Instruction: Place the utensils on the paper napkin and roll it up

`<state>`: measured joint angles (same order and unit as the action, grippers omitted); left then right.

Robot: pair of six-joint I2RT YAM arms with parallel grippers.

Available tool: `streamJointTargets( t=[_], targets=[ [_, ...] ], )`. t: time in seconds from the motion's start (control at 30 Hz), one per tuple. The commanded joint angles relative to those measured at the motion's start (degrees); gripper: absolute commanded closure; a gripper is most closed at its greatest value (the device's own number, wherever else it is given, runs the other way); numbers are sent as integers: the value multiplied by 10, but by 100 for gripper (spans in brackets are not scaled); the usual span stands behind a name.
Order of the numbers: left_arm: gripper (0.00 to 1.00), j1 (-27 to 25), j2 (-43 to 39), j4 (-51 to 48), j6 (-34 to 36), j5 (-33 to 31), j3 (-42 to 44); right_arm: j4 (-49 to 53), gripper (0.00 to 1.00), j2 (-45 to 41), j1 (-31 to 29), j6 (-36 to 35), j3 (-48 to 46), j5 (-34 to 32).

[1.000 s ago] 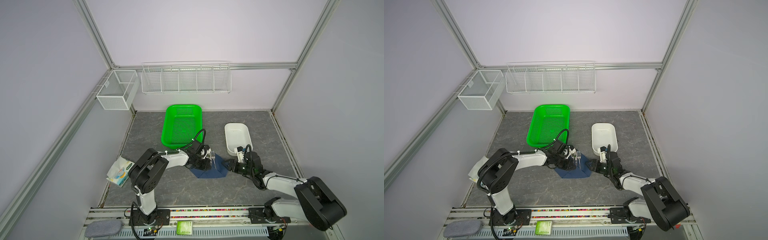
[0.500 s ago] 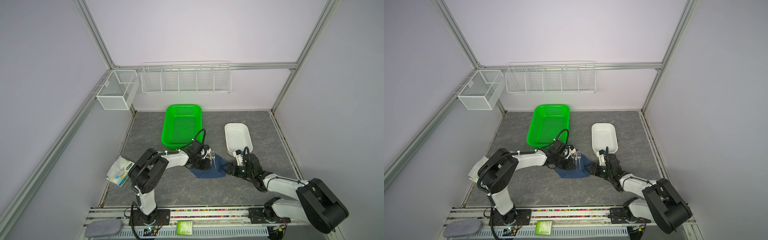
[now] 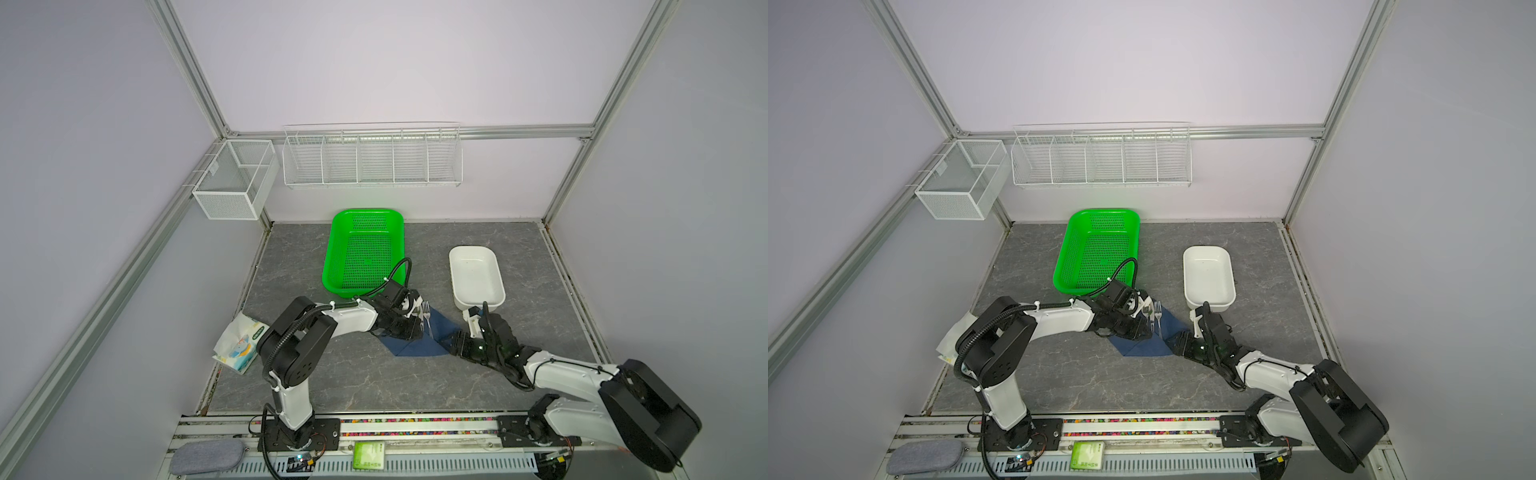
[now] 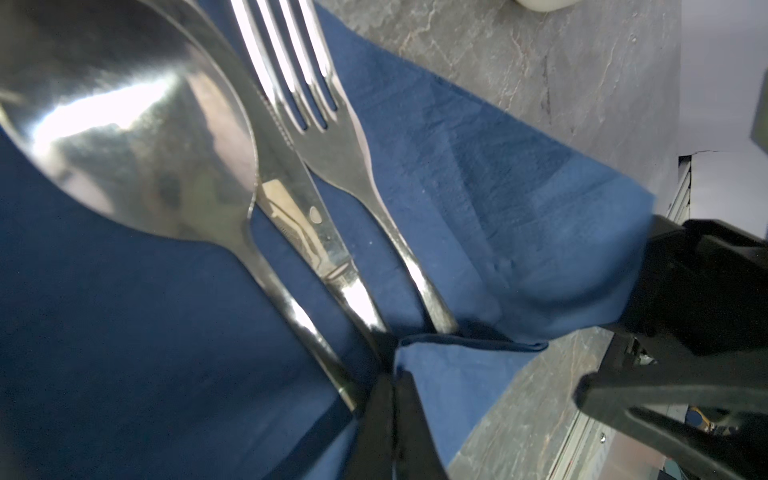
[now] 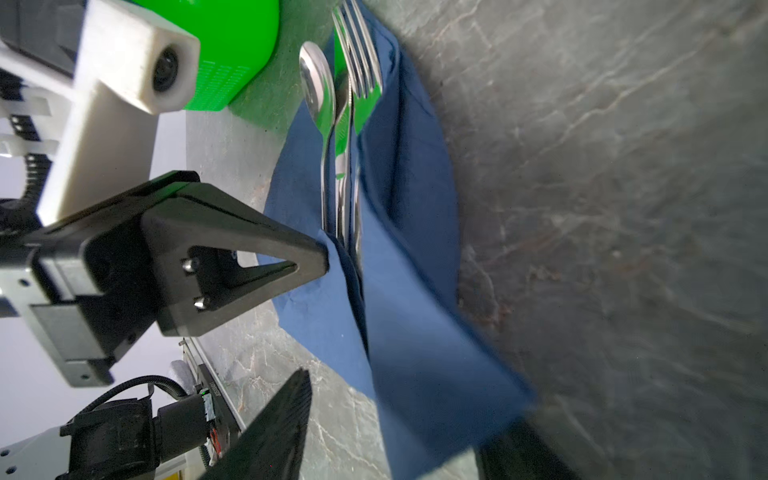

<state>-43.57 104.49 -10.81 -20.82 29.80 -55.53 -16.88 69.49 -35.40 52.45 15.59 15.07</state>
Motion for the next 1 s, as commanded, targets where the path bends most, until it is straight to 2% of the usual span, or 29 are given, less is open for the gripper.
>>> streamJointTargets(
  t=[0.0,0.13,0.27,0.4,0.57,0.67,0.9,0.97],
  targets=[
    [100,-3,4,8,1,-8,-10,49,37,-27,-9,31,-20,-22],
    [100,-3,9,10,-1,-6,-11,47,38,-40,-24,43,-22,-16],
    [100,-3,9,10,-1,-7,-11,53,38,-49,-28,40,-17,-37],
    [100,-3,10,11,-1,-4,-10,66,36,-15,-26,15,21,-54],
    [100,-3,13,6,1,-5,-14,17,36,44,-21,37,29,-78],
    [100,-3,12,5,2,-7,-15,-17,36,49,-19,47,24,-92],
    [100,-3,15,7,1,-6,-15,-51,49,62,-15,32,30,-74],
    [100,-3,13,6,1,-7,-16,-79,55,68,-16,29,24,-58]
  ],
)
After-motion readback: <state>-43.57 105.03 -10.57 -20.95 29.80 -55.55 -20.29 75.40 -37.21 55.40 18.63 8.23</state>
